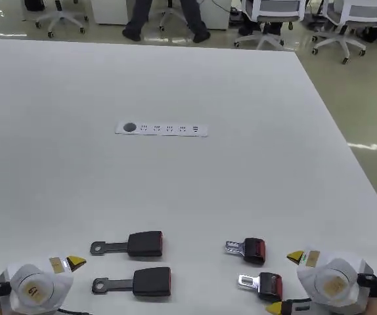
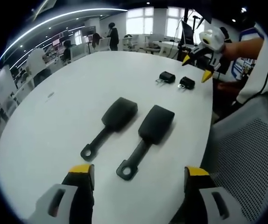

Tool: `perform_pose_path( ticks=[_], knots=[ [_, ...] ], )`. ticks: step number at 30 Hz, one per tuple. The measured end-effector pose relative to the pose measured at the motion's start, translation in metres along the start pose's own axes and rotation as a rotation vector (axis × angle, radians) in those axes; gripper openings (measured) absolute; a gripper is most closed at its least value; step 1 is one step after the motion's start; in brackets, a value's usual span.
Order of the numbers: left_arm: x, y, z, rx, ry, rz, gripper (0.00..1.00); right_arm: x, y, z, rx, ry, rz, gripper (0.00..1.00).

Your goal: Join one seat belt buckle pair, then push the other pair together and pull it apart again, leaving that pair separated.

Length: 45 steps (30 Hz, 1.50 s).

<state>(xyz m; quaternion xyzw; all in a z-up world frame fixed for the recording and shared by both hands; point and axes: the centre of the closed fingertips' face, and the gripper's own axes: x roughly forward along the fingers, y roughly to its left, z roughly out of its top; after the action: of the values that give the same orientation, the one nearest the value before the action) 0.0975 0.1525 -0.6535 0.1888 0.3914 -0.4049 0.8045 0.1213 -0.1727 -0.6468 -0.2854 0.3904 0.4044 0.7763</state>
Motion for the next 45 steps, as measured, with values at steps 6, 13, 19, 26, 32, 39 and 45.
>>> perform_pose_path(
  ticks=[6,13,19,26,32,39,45],
  knots=[
    [0.007,-0.001,0.007,0.059,0.018,-0.037,0.75,0.005,0.002,-0.003,-0.018,0.013,0.031,0.57],
    [0.029,-0.010,0.023,0.160,0.052,-0.109,0.62,0.017,0.005,-0.004,-0.051,0.035,0.086,0.47],
    [0.049,-0.013,0.028,0.259,0.100,-0.156,0.57,0.025,0.004,-0.004,-0.114,0.067,0.114,0.43],
    [0.062,-0.019,0.038,0.337,0.134,-0.204,0.51,0.034,0.000,-0.004,-0.142,0.094,0.149,0.41],
    [0.072,-0.024,0.042,0.376,0.152,-0.239,0.48,0.038,0.005,-0.011,-0.159,0.122,0.194,0.38],
    [0.080,-0.033,0.042,0.402,0.171,-0.282,0.44,0.040,0.006,-0.017,-0.162,0.137,0.226,0.36],
    [0.082,-0.031,0.043,0.415,0.176,-0.288,0.41,0.044,0.002,-0.021,-0.182,0.140,0.249,0.36]
  ],
)
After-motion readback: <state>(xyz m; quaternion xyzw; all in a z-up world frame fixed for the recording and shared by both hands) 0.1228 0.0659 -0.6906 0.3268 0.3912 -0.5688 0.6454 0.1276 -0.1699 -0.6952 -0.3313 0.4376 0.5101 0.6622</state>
